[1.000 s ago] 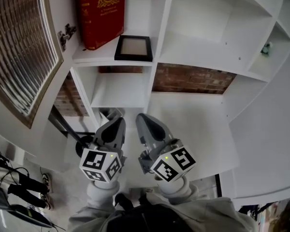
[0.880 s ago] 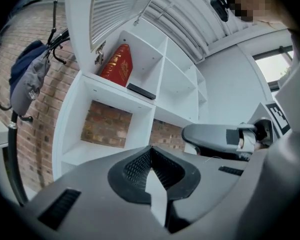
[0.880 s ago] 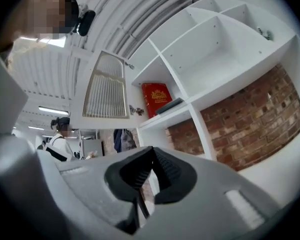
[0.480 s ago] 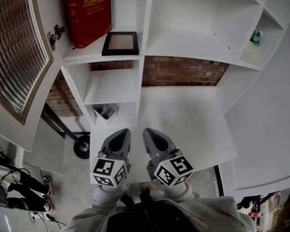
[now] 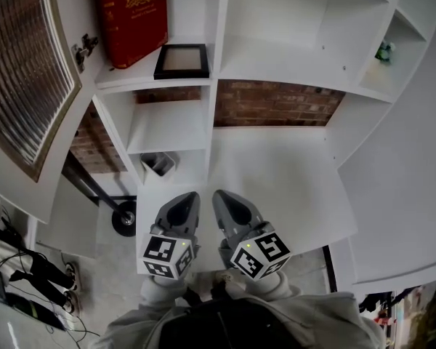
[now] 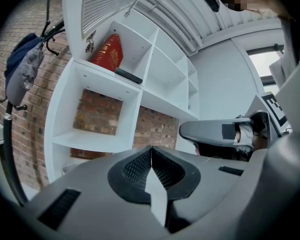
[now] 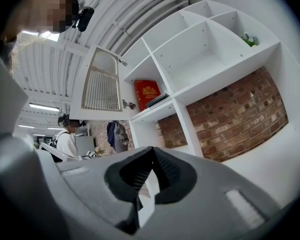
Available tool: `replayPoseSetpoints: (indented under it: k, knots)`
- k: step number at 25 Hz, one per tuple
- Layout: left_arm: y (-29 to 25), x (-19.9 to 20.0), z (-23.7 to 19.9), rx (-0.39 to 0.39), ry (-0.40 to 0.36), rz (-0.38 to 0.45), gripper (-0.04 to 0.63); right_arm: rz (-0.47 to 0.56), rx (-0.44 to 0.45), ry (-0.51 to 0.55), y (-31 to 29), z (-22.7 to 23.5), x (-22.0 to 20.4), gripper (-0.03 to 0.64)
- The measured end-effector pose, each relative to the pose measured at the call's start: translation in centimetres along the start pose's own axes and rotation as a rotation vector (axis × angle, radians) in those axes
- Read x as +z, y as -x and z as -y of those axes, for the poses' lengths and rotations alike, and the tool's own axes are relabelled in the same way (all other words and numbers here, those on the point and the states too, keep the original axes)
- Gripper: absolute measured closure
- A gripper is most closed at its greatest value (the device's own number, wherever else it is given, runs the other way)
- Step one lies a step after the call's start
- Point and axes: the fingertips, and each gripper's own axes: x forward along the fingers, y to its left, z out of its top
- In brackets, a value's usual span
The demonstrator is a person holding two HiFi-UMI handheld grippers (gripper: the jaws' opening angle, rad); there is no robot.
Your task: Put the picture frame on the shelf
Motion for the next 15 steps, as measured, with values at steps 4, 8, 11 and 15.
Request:
replayPoseSetpoints:
  k: [4,8,11,15]
  knots:
    - [0.04,-0.02,-0.04,0.0,0.0,-0.001,0.589,-0.008,0.017,-0.006,-0.16,-0.3,-0.09,0.617]
    - [-0.04,-0.25,0.12,-0.003,0.004,-0.008,0.589,-0.011,0.028,-0.022,-0.21,-0.31,-0.08,0.617]
    - [0.05,-0.39,-0.01,0.001,0.009,-0.012,0.589,-0.018,0.039,-0.036,-0.27,-0.45,-0.3,0.617]
    - [0.11,-0.5,-0.3,0.007,0.011,-0.014,0.589,-0.031,0.051,-0.062,-0.49,-0.56,-0.72,0.617]
